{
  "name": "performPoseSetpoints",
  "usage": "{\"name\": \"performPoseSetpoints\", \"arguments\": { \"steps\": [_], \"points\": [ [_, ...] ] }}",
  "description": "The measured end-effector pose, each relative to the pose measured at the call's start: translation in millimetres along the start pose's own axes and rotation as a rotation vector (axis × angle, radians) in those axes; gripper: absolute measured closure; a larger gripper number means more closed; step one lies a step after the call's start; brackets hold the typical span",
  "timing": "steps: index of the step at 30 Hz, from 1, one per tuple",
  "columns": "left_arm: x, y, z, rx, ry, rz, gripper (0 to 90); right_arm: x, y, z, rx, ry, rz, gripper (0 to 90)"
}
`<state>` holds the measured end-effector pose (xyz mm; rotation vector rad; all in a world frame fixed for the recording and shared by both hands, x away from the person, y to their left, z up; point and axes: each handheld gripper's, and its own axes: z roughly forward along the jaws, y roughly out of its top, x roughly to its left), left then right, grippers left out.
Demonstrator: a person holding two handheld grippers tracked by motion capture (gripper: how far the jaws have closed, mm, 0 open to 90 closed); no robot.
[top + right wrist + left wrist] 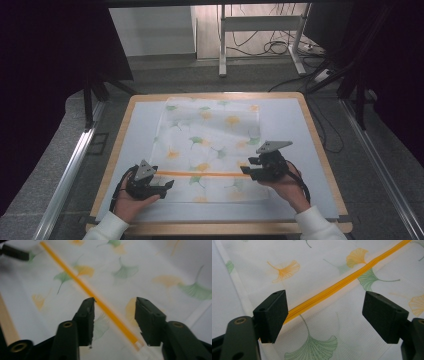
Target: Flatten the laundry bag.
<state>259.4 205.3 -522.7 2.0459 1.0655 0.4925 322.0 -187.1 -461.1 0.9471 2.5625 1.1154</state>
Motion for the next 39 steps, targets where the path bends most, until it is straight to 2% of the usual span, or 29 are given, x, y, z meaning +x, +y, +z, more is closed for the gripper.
{"name": "performPoseSetpoints", "arguments": {
  "steps": [2, 3, 4, 8, 13, 14, 21, 25, 28, 31, 32, 35, 37, 39],
  "points": [
    [-0.1, 0.0, 0.3, 0.001, 0.002, 0.001, 20.7, 6.8, -9.6, 2.0, 0.029, 0.013, -0.014, 41.2],
    [-0.1, 0.0, 0.3, 0.001, 0.002, 0.001, 20.7, 6.8, -9.6, 2.0, 0.029, 0.013, -0.014, 41.2],
    [-0.5, 0.1, 0.9, 0.003, 0.002, 0.003, 20.7, 15.6, -19.5, 6.9, 0.069, 0.026, -0.041, 36.2],
    [-0.9, 0.3, 0.8, 0.003, 0.005, 0.005, 20.7, 28.4, -26.3, 22.4, 0.132, 0.042, -0.074, 27.9],
    [-0.4, 0.1, 0.0, 0.001, 0.006, 0.001, 20.7, 36.9, -26.2, 38.1, 0.181, 0.050, -0.096, 24.1],
    [-0.3, 0.0, 0.5, 0.003, 0.005, 0.003, 20.7, 39.1, -27.6, 42.5, 0.204, 0.053, -0.115, 23.0],
    [-1.1, 0.0, 0.6, 0.005, 0.005, 0.008, 20.7, 40.5, -31.7, 46.0, 0.244, 0.035, -0.128, 21.4],
    [-1.3, 0.0, 0.9, 0.007, 0.006, 0.007, 20.7, 41.9, -33.7, 47.4, 0.256, -0.004, -0.168, 28.6],
    [-2.0, -0.1, 1.3, 0.008, 0.006, 0.009, 20.7, 43.0, -33.9, 46.6, 0.255, -0.015, -0.166, 34.7],
    [-2.1, -0.2, 1.1, 0.007, 0.006, 0.009, 20.7, 41.2, -33.1, 44.8, 0.248, -0.022, -0.158, 47.9],
    [-2.2, -0.2, 1.1, 0.007, 0.007, 0.009, 20.7, 39.5, -32.9, 44.2, 0.241, -0.026, -0.158, 54.7],
    [-2.3, -0.3, 1.9, 0.009, 0.006, 0.010, 20.7, 35.5, -33.0, 43.0, 0.234, -0.028, -0.146, 65.7],
    [-2.3, -0.2, 2.2, 0.011, 0.006, 0.012, 20.8, 35.5, -32.9, 43.1, 0.229, -0.026, -0.154, 76.0],
    [-2.3, -0.2, 2.2, 0.013, 0.005, 0.014, 20.7, 37.2, -32.7, 43.5, 0.230, -0.026, -0.168, 82.0]
  ]
}}
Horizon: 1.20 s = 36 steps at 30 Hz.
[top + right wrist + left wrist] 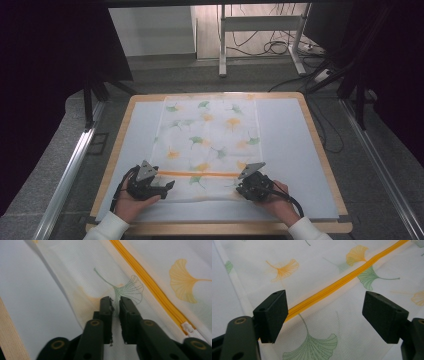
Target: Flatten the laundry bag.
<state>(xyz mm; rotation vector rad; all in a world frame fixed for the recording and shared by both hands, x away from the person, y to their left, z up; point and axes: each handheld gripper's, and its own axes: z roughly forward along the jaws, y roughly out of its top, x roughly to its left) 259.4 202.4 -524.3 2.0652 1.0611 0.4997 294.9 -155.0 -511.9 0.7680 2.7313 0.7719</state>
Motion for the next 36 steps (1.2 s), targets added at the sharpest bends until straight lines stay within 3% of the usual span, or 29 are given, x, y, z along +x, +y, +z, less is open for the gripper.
{"name": "performPoseSetpoints", "arguments": {
  "steps": [3, 12, 18, 22, 25, 27, 30, 36],
  "points": [
    [-0.1, 0.0, -0.1, 0.000, 0.001, 0.002, 20.7, -0.1, 0.2, 0.7, -0.003, 0.005, 0.001, 88.4],
    [0.2, -0.1, 0.1, -0.001, 0.002, 0.000, 20.7, -4.5, -2.2, -0.6, -0.023, 0.037, 0.019, 89.2],
    [0.4, -0.1, -0.1, -0.003, 0.000, -0.001, 20.7, 0.8, -9.0, -13.8, -0.054, 0.100, 0.036, 89.2],
    [-0.1, 0.2, 0.4, 0.000, 0.000, 0.003, 20.7, 5.6, -12.4, -15.4, -0.040, 0.084, 0.003, 87.6],
    [0.0, 0.3, 0.1, -0.002, -0.001, 0.002, 20.7, 12.5, -5.5, -14.0, -0.040, 0.094, -0.007, 50.2],
    [0.2, 0.3, 0.6, 0.000, 0.002, 0.001, 20.6, 19.5, -0.8, -10.1, -0.024, 0.064, -0.038, 34.7],
    [-0.3, 0.3, 1.4, 0.002, -0.001, 0.001, 20.6, 22.2, 4.2, -0.2, 0.012, 0.050, -0.047, 29.3],
    [0.6, 0.2, 0.4, -0.001, 0.000, -0.002, 20.6, 17.5, 8.8, 6.9, 0.039, 0.035, -0.041, 35.4]
  ]
}}
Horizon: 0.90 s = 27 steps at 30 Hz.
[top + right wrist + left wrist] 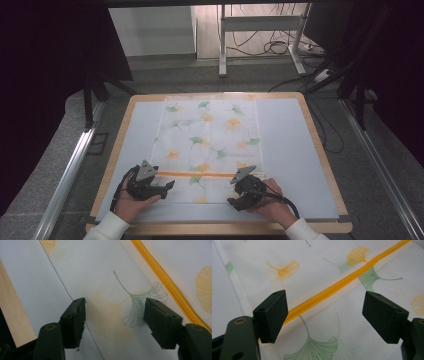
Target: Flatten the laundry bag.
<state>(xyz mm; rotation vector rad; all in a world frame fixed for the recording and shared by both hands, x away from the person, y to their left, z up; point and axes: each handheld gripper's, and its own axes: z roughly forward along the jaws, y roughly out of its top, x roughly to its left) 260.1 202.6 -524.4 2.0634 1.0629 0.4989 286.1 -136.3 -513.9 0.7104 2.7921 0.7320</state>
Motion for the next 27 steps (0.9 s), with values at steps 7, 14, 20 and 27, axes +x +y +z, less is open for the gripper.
{"name": "performPoseSetpoints", "arguments": {
  "steps": [7, 14, 20, 27],
  "points": [
    [-0.6, 0.1, -0.3, -0.002, 0.000, 0.003, 20.6, -10.2, -1.4, -2.7, -0.021, -0.010, 0.026, 66.9],
    [-0.2, 0.1, 0.4, -0.001, 0.001, 0.005, 20.6, -10.8, 0.3, -2.3, -0.026, -0.005, 0.015, 88.7],
    [0.0, 0.3, 0.0, -0.003, 0.000, 0.002, 20.6, -10.3, -6.8, -11.8, -0.081, 0.046, 0.027, 89.2],
    [-0.5, 0.5, 0.0, -0.003, 0.000, 0.004, 20.6, -2.8, -26.5, -22.0, -0.072, 0.092, 0.022, 89.1]
  ]
}}
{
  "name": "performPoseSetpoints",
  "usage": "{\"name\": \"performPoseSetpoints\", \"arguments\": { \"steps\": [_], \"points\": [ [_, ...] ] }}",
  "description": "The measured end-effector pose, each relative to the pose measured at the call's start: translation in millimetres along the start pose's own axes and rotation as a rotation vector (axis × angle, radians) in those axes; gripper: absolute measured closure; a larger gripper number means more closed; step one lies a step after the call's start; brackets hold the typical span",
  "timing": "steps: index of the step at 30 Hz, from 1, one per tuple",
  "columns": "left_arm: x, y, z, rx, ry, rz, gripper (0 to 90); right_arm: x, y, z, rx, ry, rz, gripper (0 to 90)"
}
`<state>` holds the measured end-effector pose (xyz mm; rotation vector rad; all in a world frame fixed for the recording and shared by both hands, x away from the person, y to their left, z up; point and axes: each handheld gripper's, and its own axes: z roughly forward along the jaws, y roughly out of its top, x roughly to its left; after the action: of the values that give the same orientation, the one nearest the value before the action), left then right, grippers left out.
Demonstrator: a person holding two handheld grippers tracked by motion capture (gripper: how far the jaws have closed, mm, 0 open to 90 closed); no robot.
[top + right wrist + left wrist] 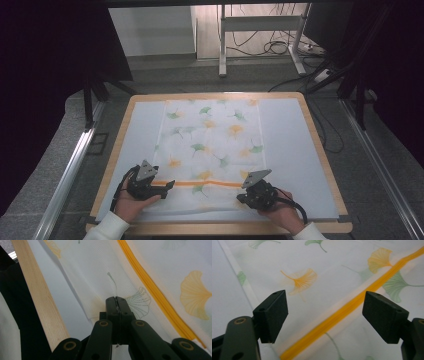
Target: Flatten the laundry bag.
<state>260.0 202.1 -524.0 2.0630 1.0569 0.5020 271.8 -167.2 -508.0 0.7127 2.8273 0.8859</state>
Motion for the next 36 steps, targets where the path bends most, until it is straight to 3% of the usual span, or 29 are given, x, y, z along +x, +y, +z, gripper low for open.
{"name": "performPoseSetpoints", "arguments": {
  "steps": [9, 12, 14, 17, 18, 19, 20, 21, 27, 29, 31, 32, 36],
  "points": [
    [0.7, 0.4, 0.3, 0.000, 0.000, 0.000, 20.6, -0.9, -2.0, 1.4, -0.001, 0.008, 0.009, 87.4],
    [0.6, 0.4, -0.1, -0.002, -0.001, -0.002, 20.5, -1.9, -2.3, -0.7, -0.012, 0.034, 0.022, 65.9],
    [0.7, 0.4, -0.3, -0.004, 0.001, -0.001, 20.5, -3.3, -2.4, -5.7, -0.050, 0.022, 0.026, 58.8],
    [0.5, 0.5, 0.0, -0.004, -0.001, -0.002, 20.4, -15.2, -2.5, -18.8, -0.150, -0.018, 0.074, 48.2],
    [0.5, 0.5, 0.0, -0.004, -0.001, -0.002, 20.4, -15.2, -2.5, -18.8, -0.150, -0.018, 0.074, 48.2],
    [0.2, 0.9, 0.2, -0.010, -0.003, -0.001, 20.3, -28.8, -4.4, -28.1, -0.200, -0.069, 0.121, 40.7],
    [0.2, 0.9, 0.2, -0.010, -0.003, -0.001, 20.3, -28.8, -4.4, -28.1, -0.200, -0.069, 0.121, 40.7],
    [0.1, 1.8, -0.3, -0.022, -0.010, -0.006, 20.0, -39.7, -8.0, -34.1, -0.223, -0.096, 0.171, 37.8],
    [-2.2, 5.7, -1.2, -0.051, -0.012, 0.003, 19.0, -59.6, -19.5, -42.2, -0.236, -0.170, 0.252, 38.6],
    [-5.0, 9.0, -1.9, -0.072, -0.013, 0.015, 19.1, -64.2, -23.1, -43.8, -0.227, -0.213, 0.274, 43.6],
    [-5.8, 10.1, -2.6, -0.083, -0.022, 0.011, 19.9, -65.8, -24.4, -44.3, -0.227, -0.213, 0.281, 46.3],
    [-7.2, 12.1, -3.7, -0.097, -0.028, 0.014, 20.0, -68.9, -27.4, -46.2, -0.231, -0.214, 0.297, 53.6],
    [-8.0, 14.8, -3.2, -0.096, -0.034, 0.013, 20.1, -71.7, -29.6, -48.1, -0.239, -0.209, 0.305, 61.9]
  ]
}}
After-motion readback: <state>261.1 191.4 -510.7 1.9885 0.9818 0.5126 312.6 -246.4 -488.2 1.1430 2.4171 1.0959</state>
